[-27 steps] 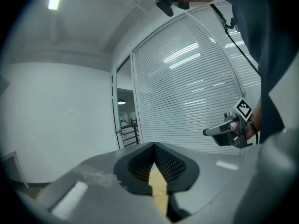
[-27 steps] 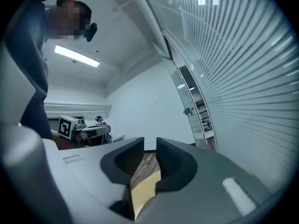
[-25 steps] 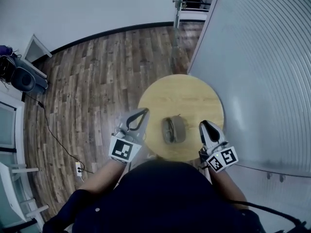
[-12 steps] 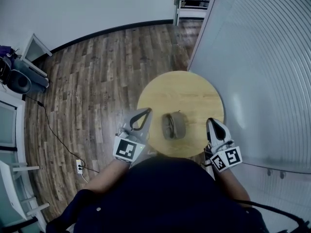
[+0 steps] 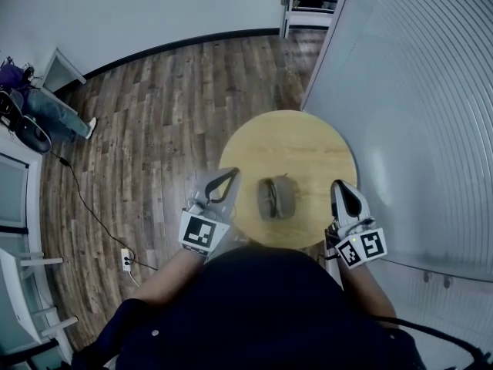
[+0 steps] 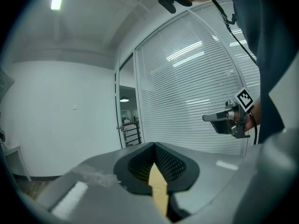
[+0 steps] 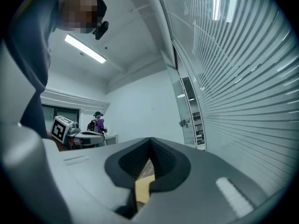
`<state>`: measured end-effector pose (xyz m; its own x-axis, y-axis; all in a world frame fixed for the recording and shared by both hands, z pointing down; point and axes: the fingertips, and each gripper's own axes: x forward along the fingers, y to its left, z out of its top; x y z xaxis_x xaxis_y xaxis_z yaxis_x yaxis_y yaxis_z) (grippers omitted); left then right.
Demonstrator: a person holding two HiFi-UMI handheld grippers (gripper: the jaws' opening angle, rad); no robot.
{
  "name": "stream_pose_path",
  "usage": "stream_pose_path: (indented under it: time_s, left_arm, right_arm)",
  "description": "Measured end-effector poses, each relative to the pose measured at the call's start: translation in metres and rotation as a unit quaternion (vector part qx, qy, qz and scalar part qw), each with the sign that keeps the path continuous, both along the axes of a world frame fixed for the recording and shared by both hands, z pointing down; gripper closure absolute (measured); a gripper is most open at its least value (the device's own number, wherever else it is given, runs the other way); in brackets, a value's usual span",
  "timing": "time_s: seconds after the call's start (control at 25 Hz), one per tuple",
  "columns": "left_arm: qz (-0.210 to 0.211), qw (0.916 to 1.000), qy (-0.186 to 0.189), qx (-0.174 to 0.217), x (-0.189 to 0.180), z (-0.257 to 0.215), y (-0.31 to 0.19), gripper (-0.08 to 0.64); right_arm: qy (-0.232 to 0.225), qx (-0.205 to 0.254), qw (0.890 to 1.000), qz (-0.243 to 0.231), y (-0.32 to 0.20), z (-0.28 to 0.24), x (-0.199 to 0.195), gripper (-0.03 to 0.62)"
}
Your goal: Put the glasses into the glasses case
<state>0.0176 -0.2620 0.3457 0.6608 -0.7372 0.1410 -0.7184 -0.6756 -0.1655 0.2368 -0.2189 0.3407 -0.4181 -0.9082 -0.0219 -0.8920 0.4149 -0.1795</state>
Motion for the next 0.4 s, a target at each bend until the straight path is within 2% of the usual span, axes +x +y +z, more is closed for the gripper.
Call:
stream_pose_path:
  time_s: [0.16,0.4]
  left_arm:
    - [-0.005,0.9999,0.011,-0.01,0.0001,0.0009,-0.0013,0.554]
    - [0.011,0.9999,-0.006,-0.004,-0.0004,0.0033,-0.0027,0.554]
  right_arm:
    - [-0.004,-0.004,1.0,0.012,-0.0058,-0.0001,0.0071,0.583]
    - [-0.001,-0.006,1.0,0.011,-0.0056,0.0007,0.0062,0.583]
